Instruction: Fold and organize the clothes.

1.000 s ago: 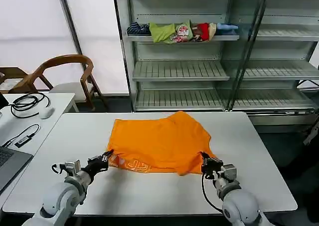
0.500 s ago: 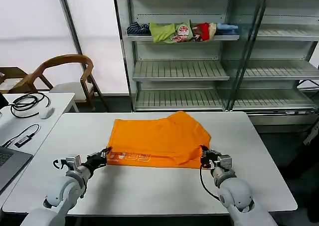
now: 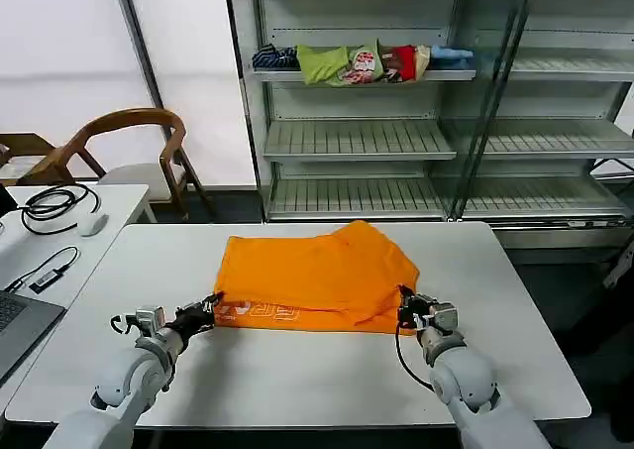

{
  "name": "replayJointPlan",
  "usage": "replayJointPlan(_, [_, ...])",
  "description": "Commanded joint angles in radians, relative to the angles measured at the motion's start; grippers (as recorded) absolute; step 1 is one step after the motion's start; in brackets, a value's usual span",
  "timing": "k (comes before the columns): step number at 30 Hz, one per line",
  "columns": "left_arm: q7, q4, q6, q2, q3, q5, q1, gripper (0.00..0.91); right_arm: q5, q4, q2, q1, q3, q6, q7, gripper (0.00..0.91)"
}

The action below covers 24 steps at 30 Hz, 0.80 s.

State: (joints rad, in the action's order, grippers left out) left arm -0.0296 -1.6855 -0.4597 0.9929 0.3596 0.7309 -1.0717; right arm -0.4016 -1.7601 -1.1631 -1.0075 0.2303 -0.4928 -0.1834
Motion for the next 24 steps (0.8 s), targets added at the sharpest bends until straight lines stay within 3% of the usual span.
replayJointPlan(1, [0.0, 0.008, 0.001, 0.001, 0.0, -0.005, 0.008, 0.02, 0.007, 0.015, -0.001, 0.019, -0.001, 0.004, 0.001, 0.0])
replayJointPlan(8, [0.0, 0.009, 0.0, 0.0, 0.003, -0.005, 0.009, 0.02, 0.014, 0.029, -0.004, 0.033, -0.005, 0.012, 0.003, 0.0])
replayJointPlan(10, [0.001, 0.009, 0.0, -0.001, 0.003, -0.005, 0.007, 0.091, 0.017, 0.031, -0.006, 0.036, -0.006, 0.012, 0.003, 0.0])
replayJointPlan(11, [0.001, 0.009, 0.0, -0.002, 0.003, -0.006, 0.006, 0.907, 0.023, 0.036, -0.007, 0.038, -0.009, 0.013, 0.003, 0.846])
replayJointPlan(12, [0.0, 0.01, -0.001, -0.001, 0.003, -0.008, 0.006, 0.907, 0.028, 0.037, -0.007, 0.04, -0.01, 0.013, 0.003, 0.907])
replayJointPlan(24, [-0.006, 0.026, 0.004, 0.002, 0.007, -0.021, 0.016, 0.907, 0.072, 0.121, -0.034, 0.107, -0.023, 0.046, -0.007, 0.907])
